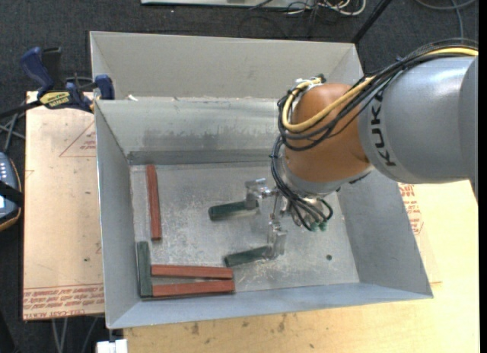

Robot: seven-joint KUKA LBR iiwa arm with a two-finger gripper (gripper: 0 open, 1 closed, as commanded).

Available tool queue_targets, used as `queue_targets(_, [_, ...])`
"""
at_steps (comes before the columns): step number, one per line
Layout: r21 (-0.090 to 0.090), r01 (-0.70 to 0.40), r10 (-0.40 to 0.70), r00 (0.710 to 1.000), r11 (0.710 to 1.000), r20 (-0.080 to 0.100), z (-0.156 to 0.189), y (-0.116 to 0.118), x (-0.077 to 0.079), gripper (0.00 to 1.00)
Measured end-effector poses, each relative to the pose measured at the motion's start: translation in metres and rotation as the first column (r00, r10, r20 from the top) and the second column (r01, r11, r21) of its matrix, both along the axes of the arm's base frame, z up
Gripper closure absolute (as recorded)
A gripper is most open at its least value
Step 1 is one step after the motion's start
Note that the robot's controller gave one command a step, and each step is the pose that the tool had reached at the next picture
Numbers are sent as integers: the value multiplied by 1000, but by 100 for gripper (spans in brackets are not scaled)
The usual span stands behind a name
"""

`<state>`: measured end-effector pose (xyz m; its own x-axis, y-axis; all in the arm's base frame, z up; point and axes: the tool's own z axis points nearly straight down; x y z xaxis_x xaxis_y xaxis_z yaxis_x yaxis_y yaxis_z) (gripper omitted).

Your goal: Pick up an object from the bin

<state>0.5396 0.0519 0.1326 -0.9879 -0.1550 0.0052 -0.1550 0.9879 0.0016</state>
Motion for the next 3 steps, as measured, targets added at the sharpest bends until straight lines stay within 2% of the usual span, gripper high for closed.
queue_targets(1, [1, 20, -20, 1000, 1000, 15, -27, 4, 0, 0])
queue_targets(2, [1, -4, 4, 1000, 1000, 5, -62, 18, -31, 100])
queue_targets(3, [1, -3, 3, 1000, 1000, 5, -62, 18, -31, 100])
